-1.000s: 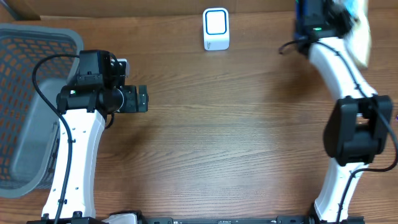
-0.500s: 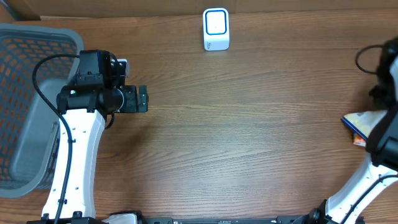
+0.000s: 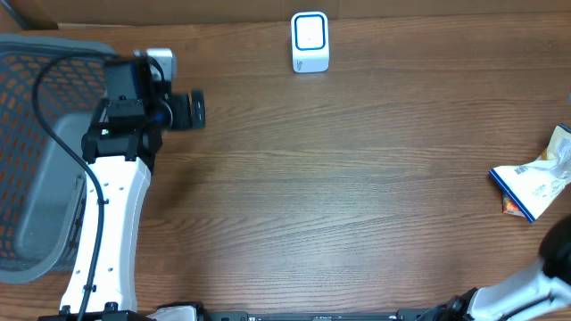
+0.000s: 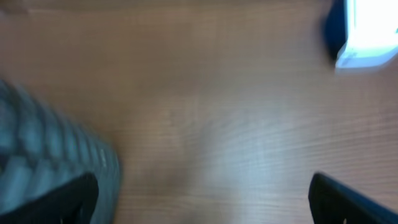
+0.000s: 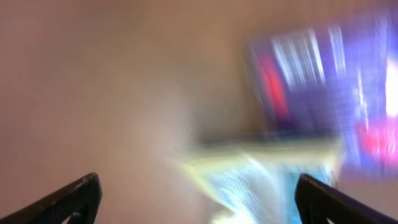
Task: Scan the item barcode
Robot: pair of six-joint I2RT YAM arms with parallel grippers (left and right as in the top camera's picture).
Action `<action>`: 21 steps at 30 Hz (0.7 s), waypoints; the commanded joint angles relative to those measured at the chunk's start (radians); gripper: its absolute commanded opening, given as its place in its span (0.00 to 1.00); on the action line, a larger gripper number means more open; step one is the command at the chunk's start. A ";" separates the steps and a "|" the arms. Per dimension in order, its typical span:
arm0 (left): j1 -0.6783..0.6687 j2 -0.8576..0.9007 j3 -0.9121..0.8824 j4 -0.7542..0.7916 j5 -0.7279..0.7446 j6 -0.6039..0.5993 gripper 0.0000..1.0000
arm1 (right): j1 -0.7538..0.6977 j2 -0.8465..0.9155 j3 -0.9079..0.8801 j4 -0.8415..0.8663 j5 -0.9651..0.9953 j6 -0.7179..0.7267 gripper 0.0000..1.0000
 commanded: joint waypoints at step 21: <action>-0.008 -0.615 0.094 0.120 -0.110 0.449 1.00 | 0.419 -1.039 -0.439 0.492 -0.184 -0.069 1.00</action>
